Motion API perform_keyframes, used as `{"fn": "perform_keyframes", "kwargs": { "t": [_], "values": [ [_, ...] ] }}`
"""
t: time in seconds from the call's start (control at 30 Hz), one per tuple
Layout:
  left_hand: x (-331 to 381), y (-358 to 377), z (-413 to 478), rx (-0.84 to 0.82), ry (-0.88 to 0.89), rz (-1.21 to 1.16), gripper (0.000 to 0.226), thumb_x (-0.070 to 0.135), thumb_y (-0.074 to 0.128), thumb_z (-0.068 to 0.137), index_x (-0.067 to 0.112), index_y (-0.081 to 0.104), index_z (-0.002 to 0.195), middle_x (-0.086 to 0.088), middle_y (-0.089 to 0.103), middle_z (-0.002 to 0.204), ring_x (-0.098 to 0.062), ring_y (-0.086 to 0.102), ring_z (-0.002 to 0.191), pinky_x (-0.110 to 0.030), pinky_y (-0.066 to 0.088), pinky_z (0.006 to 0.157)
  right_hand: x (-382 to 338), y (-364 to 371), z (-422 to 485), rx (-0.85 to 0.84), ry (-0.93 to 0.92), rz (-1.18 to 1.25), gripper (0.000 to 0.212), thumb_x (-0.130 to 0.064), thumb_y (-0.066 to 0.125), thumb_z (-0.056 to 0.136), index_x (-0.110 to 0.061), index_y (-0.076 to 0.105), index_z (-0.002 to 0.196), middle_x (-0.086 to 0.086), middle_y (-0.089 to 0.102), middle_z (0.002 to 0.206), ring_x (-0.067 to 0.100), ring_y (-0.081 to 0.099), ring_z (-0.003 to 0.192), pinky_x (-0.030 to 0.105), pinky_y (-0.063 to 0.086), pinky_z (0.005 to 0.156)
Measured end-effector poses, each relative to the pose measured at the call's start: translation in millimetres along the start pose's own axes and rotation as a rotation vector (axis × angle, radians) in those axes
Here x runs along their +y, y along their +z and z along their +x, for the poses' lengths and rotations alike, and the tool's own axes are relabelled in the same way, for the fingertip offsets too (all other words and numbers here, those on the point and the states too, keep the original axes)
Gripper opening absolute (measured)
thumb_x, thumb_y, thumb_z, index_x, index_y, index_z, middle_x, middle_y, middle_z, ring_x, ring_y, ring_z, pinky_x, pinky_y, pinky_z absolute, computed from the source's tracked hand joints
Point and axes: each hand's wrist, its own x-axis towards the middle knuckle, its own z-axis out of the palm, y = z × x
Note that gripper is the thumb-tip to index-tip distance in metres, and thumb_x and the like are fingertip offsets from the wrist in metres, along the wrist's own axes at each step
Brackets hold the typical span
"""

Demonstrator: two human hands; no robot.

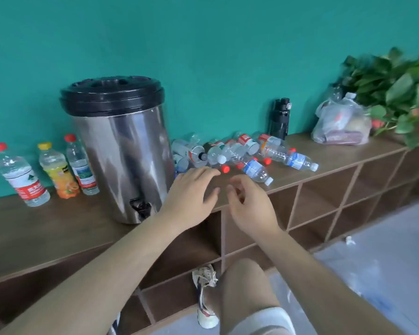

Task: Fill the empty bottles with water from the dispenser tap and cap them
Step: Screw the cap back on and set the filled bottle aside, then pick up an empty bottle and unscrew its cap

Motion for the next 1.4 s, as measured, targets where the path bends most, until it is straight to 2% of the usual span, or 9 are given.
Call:
{"fn": "perform_keyframes", "kwargs": {
  "t": [0.27, 0.47, 0.73, 0.83, 0.93, 1.07, 1.27, 1.33, 1.4],
  "values": [
    [39.6, 110.3, 103.8, -0.22, 0.139, -0.017, 0.046, 0.032, 0.063, 0.097, 0.02, 0.055, 0.14, 0.002, 0.057, 0.14, -0.023, 0.054, 0.128, -0.041, 0.044, 0.104, 109.6, -65.4, 36.0, 0.039, 0.211, -0.195, 0.014, -0.038, 0.054, 0.103, -0.027, 0.058, 0.11, -0.012, 0.057, 0.09, 0.011, 0.056, 0.082, 0.033, 0.042, 0.069],
    [55.0, 183.0, 187.4, -0.319, 0.17, -0.031, 0.054, 0.034, 0.059, 0.099, 0.024, 0.045, 0.15, 0.003, 0.046, 0.153, -0.023, 0.045, 0.139, -0.041, 0.038, 0.113, 185.3, -89.0, 122.7, -0.051, 0.271, -0.464, 0.038, -0.032, 0.047, 0.102, -0.024, 0.052, 0.14, 0.002, 0.055, 0.135, 0.029, 0.047, 0.13, 0.044, 0.049, 0.098],
    [67.1, 246.4, 285.7, -0.367, 0.221, 0.049, 0.058, 0.035, 0.055, 0.1, 0.03, 0.035, 0.154, 0.004, 0.039, 0.158, -0.023, 0.037, 0.144, -0.045, 0.026, 0.119, 265.6, -112.6, 229.6, -0.192, 0.385, -0.698, 0.072, -0.039, 0.063, 0.094, -0.029, 0.029, 0.157, 0.003, 0.039, 0.157, 0.03, 0.033, 0.147, 0.053, 0.034, 0.117],
    [65.3, 259.8, 288.1, -0.338, 0.249, 0.012, 0.059, 0.035, 0.058, 0.097, 0.03, 0.039, 0.152, 0.005, 0.04, 0.158, -0.023, 0.038, 0.143, -0.044, 0.026, 0.119, 286.4, -109.6, 244.3, -0.277, 0.344, -0.766, 0.085, -0.051, 0.07, 0.088, -0.034, 0.027, 0.159, -0.001, 0.042, 0.156, 0.029, 0.038, 0.147, 0.052, 0.032, 0.119],
    [61.0, 263.5, 282.7, -0.321, 0.27, -0.011, 0.062, 0.032, 0.06, 0.095, 0.03, 0.039, 0.153, 0.006, 0.039, 0.158, -0.021, 0.037, 0.144, -0.043, 0.025, 0.119, 303.9, -100.9, 243.8, -0.221, 0.321, -0.732, 0.073, -0.043, 0.072, 0.089, -0.028, 0.039, 0.152, 0.0, 0.051, 0.143, 0.029, 0.054, 0.132, 0.045, 0.041, 0.108],
    [60.8, 248.9, 277.0, -0.311, 0.269, 0.012, 0.066, 0.028, 0.063, 0.094, 0.029, 0.036, 0.155, 0.004, 0.035, 0.16, -0.022, 0.032, 0.147, -0.041, 0.021, 0.12, 300.3, -102.7, 226.5, -0.135, 0.253, -0.729, 0.069, -0.035, 0.072, 0.092, -0.025, 0.038, 0.151, 0.0, 0.051, 0.14, 0.028, 0.058, 0.124, 0.042, 0.044, 0.101],
    [67.4, 182.4, 257.3, -0.213, 0.316, 0.161, 0.082, 0.033, 0.065, 0.093, 0.028, 0.02, 0.162, 0.002, 0.022, 0.168, -0.022, 0.017, 0.155, -0.042, 0.003, 0.127, 217.7, -138.9, 174.7, -0.018, 0.034, -0.768, 0.072, -0.052, 0.07, 0.092, -0.029, 0.039, 0.152, -0.004, 0.055, 0.139, 0.024, 0.056, 0.126, 0.041, 0.044, 0.102],
    [65.0, 145.3, 240.6, -0.145, 0.351, 0.221, 0.083, 0.038, 0.068, 0.092, 0.025, 0.024, 0.161, 0.002, 0.034, 0.163, -0.023, 0.026, 0.153, -0.043, 0.004, 0.127, 184.4, -152.7, 153.4, 0.033, -0.094, -0.792, 0.071, -0.051, 0.071, 0.089, -0.027, 0.045, 0.15, -0.004, 0.059, 0.132, 0.026, 0.061, 0.118, 0.041, 0.045, 0.095],
    [59.0, 103.6, 216.2, -0.07, 0.393, 0.275, 0.077, 0.041, 0.077, 0.083, 0.018, 0.046, 0.151, -0.003, 0.058, 0.142, -0.029, 0.053, 0.133, -0.047, 0.026, 0.122, 152.7, -163.6, 134.0, 0.08, -0.245, -0.774, 0.069, -0.05, 0.076, 0.085, -0.023, 0.054, 0.145, -0.002, 0.064, 0.124, 0.029, 0.065, 0.108, 0.04, 0.047, 0.087]
  ]
}}
